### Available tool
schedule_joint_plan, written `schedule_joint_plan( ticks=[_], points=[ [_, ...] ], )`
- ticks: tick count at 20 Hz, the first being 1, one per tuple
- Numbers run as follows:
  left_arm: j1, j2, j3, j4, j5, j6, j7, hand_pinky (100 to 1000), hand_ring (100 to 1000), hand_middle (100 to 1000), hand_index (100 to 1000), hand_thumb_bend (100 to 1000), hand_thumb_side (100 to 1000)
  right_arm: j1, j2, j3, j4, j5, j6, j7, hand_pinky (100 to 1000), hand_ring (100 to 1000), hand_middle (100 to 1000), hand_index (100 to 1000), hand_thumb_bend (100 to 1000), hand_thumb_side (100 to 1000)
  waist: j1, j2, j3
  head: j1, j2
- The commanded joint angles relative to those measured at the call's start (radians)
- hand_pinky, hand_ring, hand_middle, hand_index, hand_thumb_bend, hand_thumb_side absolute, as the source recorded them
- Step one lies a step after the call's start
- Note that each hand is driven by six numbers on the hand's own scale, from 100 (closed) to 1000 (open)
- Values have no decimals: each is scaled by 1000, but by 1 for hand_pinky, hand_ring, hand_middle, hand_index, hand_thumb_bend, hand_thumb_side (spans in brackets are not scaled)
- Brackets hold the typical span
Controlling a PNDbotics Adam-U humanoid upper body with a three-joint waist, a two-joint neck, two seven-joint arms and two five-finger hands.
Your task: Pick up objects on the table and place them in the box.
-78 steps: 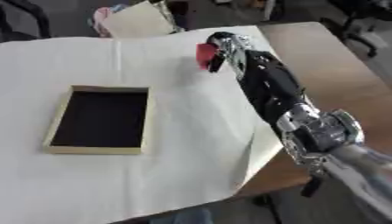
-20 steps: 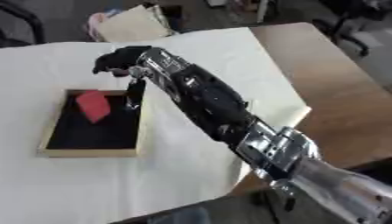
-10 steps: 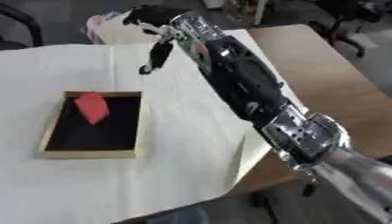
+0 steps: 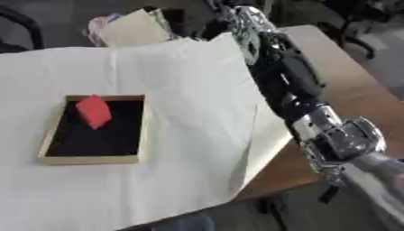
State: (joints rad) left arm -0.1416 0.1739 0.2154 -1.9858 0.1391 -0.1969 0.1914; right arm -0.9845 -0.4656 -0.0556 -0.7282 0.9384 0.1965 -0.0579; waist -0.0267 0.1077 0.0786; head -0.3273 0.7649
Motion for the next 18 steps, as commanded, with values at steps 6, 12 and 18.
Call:
schedule_joint_plan(
  ticks=[6,12,18],
  points=[
    [-6,19,8,-14,-2,2,5,811,542,609,810,230,463,-34,-61,-102,225,-250,119,-337,517,807,782,961,618,330,-6,-19,5,5,4],
    [-2,21,13,-14,-4,2,8,811,541,608,810,228,463,-35,-76,-100,477,-528,145,-582,534,834,803,970,635,338,-11,-18,14,13,3],
    [-6,23,8,-14,-3,3,6,811,542,608,810,226,464,-23,-83,-34,571,-696,55,-699,538,861,816,987,645,344,-11,-20,7,11,4]
  ],
)
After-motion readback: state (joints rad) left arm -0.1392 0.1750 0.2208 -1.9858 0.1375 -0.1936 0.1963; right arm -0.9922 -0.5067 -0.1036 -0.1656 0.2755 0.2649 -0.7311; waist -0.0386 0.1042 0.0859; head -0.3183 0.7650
